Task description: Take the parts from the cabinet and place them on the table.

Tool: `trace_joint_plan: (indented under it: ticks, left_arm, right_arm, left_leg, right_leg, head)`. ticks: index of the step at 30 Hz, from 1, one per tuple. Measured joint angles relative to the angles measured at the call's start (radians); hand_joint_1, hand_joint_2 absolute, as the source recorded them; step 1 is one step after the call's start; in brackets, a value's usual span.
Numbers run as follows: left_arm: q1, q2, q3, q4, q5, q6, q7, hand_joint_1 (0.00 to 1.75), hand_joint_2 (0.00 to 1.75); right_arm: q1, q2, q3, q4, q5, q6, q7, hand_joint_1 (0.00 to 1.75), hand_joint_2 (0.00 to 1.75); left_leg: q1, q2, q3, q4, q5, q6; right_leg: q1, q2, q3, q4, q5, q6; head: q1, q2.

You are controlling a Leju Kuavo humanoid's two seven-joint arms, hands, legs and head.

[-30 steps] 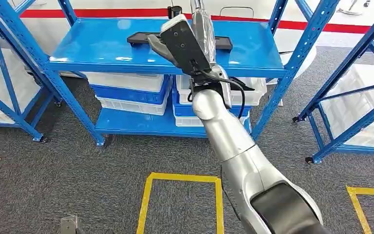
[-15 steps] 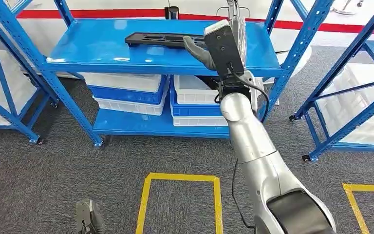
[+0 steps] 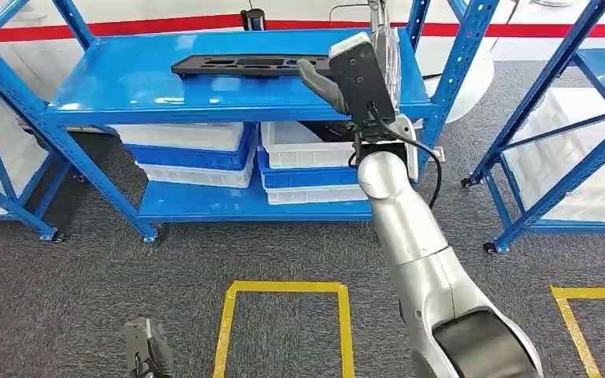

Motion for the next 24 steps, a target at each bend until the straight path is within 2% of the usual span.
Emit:
trace_joint_plan:
  ticks: [1,2,3,4,5,7,8,9,10,12,13,14,15,17,18,19,20,22,23,24]
  left_arm:
    - [0.000,-0.001,0.000,0.000,0.000,0.000,-0.002,0.00,0.00]
    - [0.000,-0.001,0.000,-0.003,0.001,0.000,-0.003,0.00,0.00]
    - [-0.002,0.003,0.000,-0.004,0.002,0.000,-0.003,0.00,0.00]
    - [-0.003,0.001,0.000,-0.005,0.002,0.000,-0.005,0.00,0.00]
    - [-0.003,-0.002,0.000,-0.006,0.003,-0.001,-0.006,0.00,0.00]
    - [-0.003,-0.003,0.000,-0.008,0.009,-0.002,-0.009,0.00,0.00]
    - [-0.002,-0.006,0.001,-0.010,0.011,-0.002,-0.009,0.00,0.00]
    - [-0.003,-0.008,0.001,-0.011,0.011,-0.002,-0.011,0.00,0.00]
    - [-0.005,-0.009,0.001,-0.012,0.011,-0.003,-0.011,0.00,0.00]
    - [-0.003,-0.014,0.001,-0.012,0.014,-0.009,-0.011,0.00,0.00]
    - [-0.002,-0.014,0.001,-0.012,0.020,-0.010,-0.012,0.00,0.00]
    - [-0.001,-0.014,0.001,-0.012,0.024,-0.013,-0.012,0.00,0.00]
    - [0.000,-0.016,0.002,-0.012,0.033,-0.013,-0.015,0.00,0.00]
    - [0.000,-0.017,0.004,-0.013,0.044,-0.013,-0.019,0.00,0.00]
    - [0.001,-0.016,0.006,-0.013,0.048,-0.013,-0.022,0.00,0.00]
    - [0.002,-0.016,0.008,-0.013,0.052,-0.013,-0.024,0.00,0.00]
    - [0.003,-0.016,0.010,-0.014,0.053,-0.013,-0.025,0.00,0.00]
    - [0.006,-0.016,0.011,-0.014,0.054,-0.013,-0.027,0.00,0.00]
    - [0.007,-0.016,0.012,-0.015,0.054,-0.013,-0.027,0.00,0.00]
    - [0.007,-0.016,0.013,-0.016,0.055,-0.013,-0.029,0.00,0.00]
  right_arm:
    - [0.000,0.002,0.000,-0.003,0.000,0.002,0.001,0.00,1.75]
    - [-0.001,0.003,0.000,-0.008,0.001,0.002,0.001,0.00,1.75]
    - [-0.001,0.003,0.000,-0.010,0.001,0.002,0.001,0.00,1.75]
    - [-0.002,0.003,0.000,-0.010,0.001,0.003,0.001,0.00,1.75]
    - [0.001,0.003,0.000,-0.011,0.000,0.003,0.003,0.00,1.75]
    - [0.002,0.003,0.000,-0.016,0.002,0.003,0.004,0.00,1.75]
    - [0.004,0.004,0.000,-0.024,0.004,0.003,0.004,0.00,1.75]
    - [0.001,0.003,0.000,-0.026,0.005,0.003,0.004,0.00,1.75]
    - [-0.001,0.002,0.000,-0.026,0.006,0.004,0.004,0.00,1.75]
    - [0.007,0.001,0.000,-0.026,0.006,0.005,0.005,0.00,1.75]
    - [0.014,-0.002,0.000,-0.026,0.006,0.005,0.005,0.00,1.75]
    - [0.018,-0.003,0.000,-0.026,0.006,0.006,0.005,0.00,1.75]
    - [0.020,-0.002,0.000,-0.026,0.007,0.007,0.005,0.00,1.75]
    - [0.019,0.001,0.000,-0.031,0.011,0.015,0.005,0.00,1.75]
    - [0.019,0.004,0.001,-0.032,0.013,0.018,0.005,0.00,1.75]
    - [0.019,0.012,0.003,-0.032,0.014,0.023,0.005,0.00,1.75]
    - [0.019,0.013,0.002,-0.032,0.015,0.024,0.005,0.00,1.75]
    - [0.019,0.018,0.003,-0.033,0.016,0.024,0.005,0.00,1.75]
    - [0.018,0.022,0.003,-0.036,0.016,0.024,0.005,0.00,1.75]
    - [0.017,0.025,0.002,-0.038,0.016,0.024,0.005,0.00,1.75]
  left_leg:
    - [-0.004,-0.002,0.039,-0.091,0.056,0.012]
    - [-0.010,-0.008,0.080,-0.183,0.105,0.029]
    - [-0.015,-0.012,0.099,-0.215,0.095,0.046]
    - [-0.021,-0.009,0.100,-0.229,0.096,0.047]
    - [-0.025,-0.009,0.100,-0.230,0.095,0.048]
    - [-0.026,-0.009,0.105,-0.241,0.099,0.050]
    - [-0.009,-0.004,0.121,-0.265,0.111,0.047]
    - [-0.013,-0.004,0.131,-0.275,0.114,0.050]
    - [-0.012,-0.003,0.132,-0.275,0.115,0.052]
    - [-0.012,-0.002,0.132,-0.274,0.114,0.052]
    - [-0.012,-0.002,0.132,-0.274,0.114,0.052]
    - [-0.011,-0.003,0.133,-0.274,0.112,0.049]
    - [-0.010,-0.003,0.135,-0.272,0.109,0.046]
    - [-0.007,-0.005,0.136,-0.262,0.099,0.034]
    - [-0.010,-0.005,0.135,-0.254,0.091,0.025]
    - [-0.014,-0.006,0.132,-0.251,0.085,0.017]
    - [-0.014,-0.005,0.133,-0.251,0.084,0.014]
    - [-0.007,-0.002,0.136,-0.254,0.083,0.005]
    - [-0.003,-0.002,0.133,-0.248,0.076,-0.001]
    - [-0.002,-0.004,0.126,-0.223,0.060,-0.005]
  right_leg:
    - [0.004,0.002,0.005,0.000,-0.002,-0.002]
    - [0.007,0.005,0.010,-0.001,-0.003,-0.004]
    - [0.007,0.005,0.009,-0.003,-0.004,-0.003]
    - [0.008,0.005,0.006,-0.002,-0.004,-0.002]
    - [0.005,0.005,0.005,-0.004,-0.004,0.002]
    - [0.007,0.005,0.008,-0.011,-0.002,0.009]
    - [0.014,0.001,0.001,-0.005,-0.008,0.013]
    - [0.012,-0.007,-0.012,0.031,-0.027,0.014]
    - [0.009,-0.009,-0.042,0.096,-0.054,0.012]
    - [0.002,-0.010,-0.124,0.253,-0.109,0.015]
    - [-0.002,-0.011,-0.155,0.306,-0.119,0.023]
    - [-0.005,-0.012,-0.156,0.297,-0.107,0.033]
    - [-0.010,-0.014,-0.132,0.243,-0.079,0.045]
    - [-0.020,-0.025,-0.038,0.050,-0.001,0.067]
    - [-0.022,-0.036,-0.013,-0.010,0.008,0.062]
    - [-0.014,-0.028,0.000,-0.012,0.010,0.051]
    - [-0.016,-0.025,-0.004,-0.010,0.009,0.040]
    - [-0.011,-0.022,-0.005,-0.010,0.008,0.027]
    - [-0.023,-0.020,0.001,-0.014,0.011,0.018]
    - [-0.023,-0.018,0.004,-0.014,0.008,0.012]
  head:
    - [0.000,0.000]
    - [0.000,0.000]
    - [0.006,0.000]
    - [0.007,0.000]
    - [-0.003,0.000]
    - [-0.003,0.000]
    - [-0.002,0.000]
    - [0.000,0.000]
    - [0.002,0.000]
    - [0.002,0.000]
    - [0.003,0.000]
    - [0.004,0.000]
    - [0.004,0.000]
    - [0.004,0.000]
    - [0.007,0.000]
    - [0.007,0.000]
    - [0.006,0.000]
    - [0.006,0.000]
    - [0.008,0.000]
    - [0.004,0.000]
